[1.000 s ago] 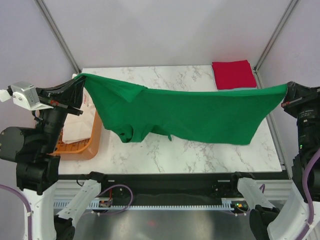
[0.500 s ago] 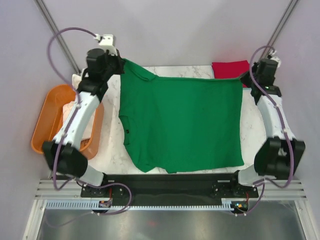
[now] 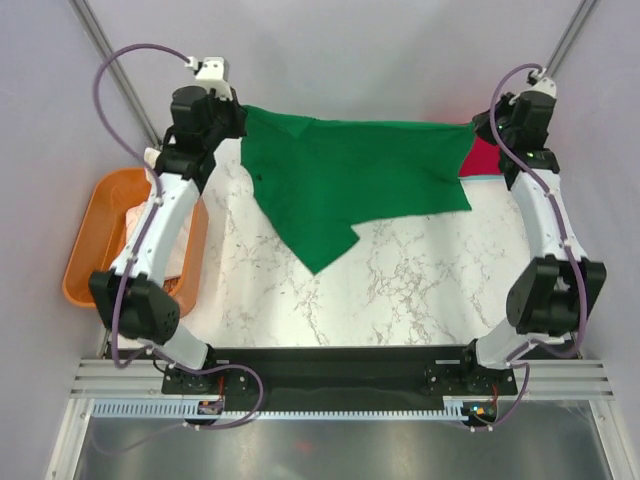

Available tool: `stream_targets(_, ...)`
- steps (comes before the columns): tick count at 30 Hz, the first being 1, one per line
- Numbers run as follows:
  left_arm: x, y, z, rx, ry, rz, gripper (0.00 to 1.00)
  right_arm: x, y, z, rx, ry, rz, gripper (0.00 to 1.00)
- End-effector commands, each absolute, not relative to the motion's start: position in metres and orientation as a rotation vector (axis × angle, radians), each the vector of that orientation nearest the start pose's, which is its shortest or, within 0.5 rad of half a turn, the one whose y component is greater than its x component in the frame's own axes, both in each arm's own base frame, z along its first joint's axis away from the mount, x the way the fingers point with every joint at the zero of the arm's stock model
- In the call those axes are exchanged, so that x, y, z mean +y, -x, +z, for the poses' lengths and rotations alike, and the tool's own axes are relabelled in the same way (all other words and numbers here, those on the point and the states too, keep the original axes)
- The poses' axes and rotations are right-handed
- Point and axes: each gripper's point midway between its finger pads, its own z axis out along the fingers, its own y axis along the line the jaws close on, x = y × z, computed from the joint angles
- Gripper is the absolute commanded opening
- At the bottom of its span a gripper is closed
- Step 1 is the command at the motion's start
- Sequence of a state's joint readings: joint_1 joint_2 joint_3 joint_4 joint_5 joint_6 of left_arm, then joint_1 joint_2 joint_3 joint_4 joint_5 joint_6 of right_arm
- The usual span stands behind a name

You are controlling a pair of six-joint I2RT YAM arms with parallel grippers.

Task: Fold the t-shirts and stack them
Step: Flatten the tshirt out

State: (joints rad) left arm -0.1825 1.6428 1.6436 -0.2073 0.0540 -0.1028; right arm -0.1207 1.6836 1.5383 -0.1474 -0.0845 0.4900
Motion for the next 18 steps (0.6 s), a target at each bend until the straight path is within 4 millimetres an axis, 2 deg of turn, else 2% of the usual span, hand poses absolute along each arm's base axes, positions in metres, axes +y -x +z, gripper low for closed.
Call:
stream_targets(1, -0.093, -0.456, 0.442, 1.533, -0.111, -0.237, 0.02, -0.028, -0.48, 0.395, 1.628, -0.411, 0.309, 0.0)
stream_targets(2, -0.088, -0.432, 0.467, 1.474, -0.106, -0.24, 0.02, -0.027, -0.468, 0.393, 1.649, -0.417, 0.305, 0.0)
stream_targets(3, -0.086, -0.422, 0.464, 1.477, -0.103, -0.241, 0.02, -0.025, -0.448, 0.413, 1.614, -0.406, 0.302, 0.0)
stream_targets(4, -0.085, -0.411, 0.471, 1.456, -0.102, -0.247, 0.02, -0.024, -0.437, 0.418, 1.609, -0.402, 0.298, 0.0)
stream_targets(5, -0.083, -0.397, 0.479, 1.431, -0.103, -0.251, 0.02, -0.023, -0.424, 0.415, 1.634, -0.409, 0.292, 0.0)
stream_targets(6, -0.079, -0.372, 0.493, 1.387, -0.096, -0.26, 0.02, -0.021, -0.402, 0.433, 1.598, -0.402, 0.287, 0.0)
stream_targets(8, -0.076, -0.344, 0.508, 1.334, -0.096, -0.275, 0.02, -0.022, -0.375, 0.439, 1.609, -0.414, 0.262, 0.0)
stream_targets(9, -0.073, -0.319, 0.52, 1.287, -0.091, -0.291, 0.02, -0.021, -0.351, 0.456, 1.571, -0.409, 0.256, 0.0)
stream_targets(11, -0.073, -0.298, 0.527, 1.252, -0.099, -0.314, 0.02, -0.023, -0.321, 0.461, 1.57, -0.427, 0.225, 0.0)
stream_targets(12, -0.071, -0.287, 0.527, 1.246, -0.094, -0.321, 0.02, -0.023, -0.296, 0.476, 1.528, -0.426, 0.215, 0.0)
stream_targets(13, -0.068, -0.266, 0.539, 1.204, -0.093, -0.324, 0.02, -0.024, -0.283, 0.481, 1.512, -0.438, 0.2, 0.0)
stream_targets(15, -0.063, -0.246, 0.544, 1.19, -0.09, -0.323, 0.02, -0.023, -0.247, 0.498, 1.469, -0.431, 0.184, 0.0)
stream_targets(16, -0.06, -0.226, 0.555, 1.151, -0.089, -0.323, 0.02, -0.023, -0.237, 0.504, 1.459, -0.419, 0.17, 0.0)
stream_targets(18, -0.055, -0.205, 0.568, 1.117, -0.079, -0.33, 0.02, -0.025, -0.211, 0.519, 1.426, -0.422, 0.14, 0.0)
